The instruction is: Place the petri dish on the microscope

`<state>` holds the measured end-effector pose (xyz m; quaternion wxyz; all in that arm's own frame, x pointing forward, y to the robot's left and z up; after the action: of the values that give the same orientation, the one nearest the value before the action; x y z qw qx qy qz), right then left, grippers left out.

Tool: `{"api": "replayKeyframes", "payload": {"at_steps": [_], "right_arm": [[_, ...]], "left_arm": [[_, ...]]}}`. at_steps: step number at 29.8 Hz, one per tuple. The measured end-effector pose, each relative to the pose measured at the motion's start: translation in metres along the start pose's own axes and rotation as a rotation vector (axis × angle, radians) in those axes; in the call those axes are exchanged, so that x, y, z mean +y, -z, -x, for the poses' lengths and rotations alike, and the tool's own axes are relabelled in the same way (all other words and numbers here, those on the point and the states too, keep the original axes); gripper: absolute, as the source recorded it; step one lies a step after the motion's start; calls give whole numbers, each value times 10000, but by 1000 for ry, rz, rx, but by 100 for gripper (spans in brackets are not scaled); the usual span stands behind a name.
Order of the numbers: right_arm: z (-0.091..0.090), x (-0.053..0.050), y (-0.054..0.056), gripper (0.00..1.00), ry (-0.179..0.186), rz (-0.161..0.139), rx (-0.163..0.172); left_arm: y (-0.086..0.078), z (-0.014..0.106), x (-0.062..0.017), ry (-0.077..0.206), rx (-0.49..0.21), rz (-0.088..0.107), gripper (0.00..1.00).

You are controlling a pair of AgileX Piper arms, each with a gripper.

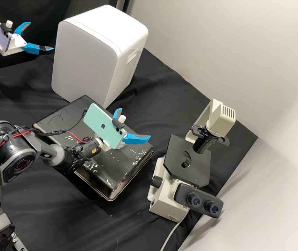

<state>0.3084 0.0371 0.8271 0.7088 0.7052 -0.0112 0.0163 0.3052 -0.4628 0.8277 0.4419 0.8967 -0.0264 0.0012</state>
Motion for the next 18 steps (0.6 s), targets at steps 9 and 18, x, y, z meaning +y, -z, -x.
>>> {"api": "replayKeyframes", "payload": {"at_steps": [9, 18], "right_arm": [[0, 0, 0, 100, 0, 0, 0], [0, 0, 0, 100, 0, 0, 0]], "left_arm": [[0, 0, 0, 0, 0, 0, 100], [-105, 34, -21, 9, -35, 2, 100]]}}
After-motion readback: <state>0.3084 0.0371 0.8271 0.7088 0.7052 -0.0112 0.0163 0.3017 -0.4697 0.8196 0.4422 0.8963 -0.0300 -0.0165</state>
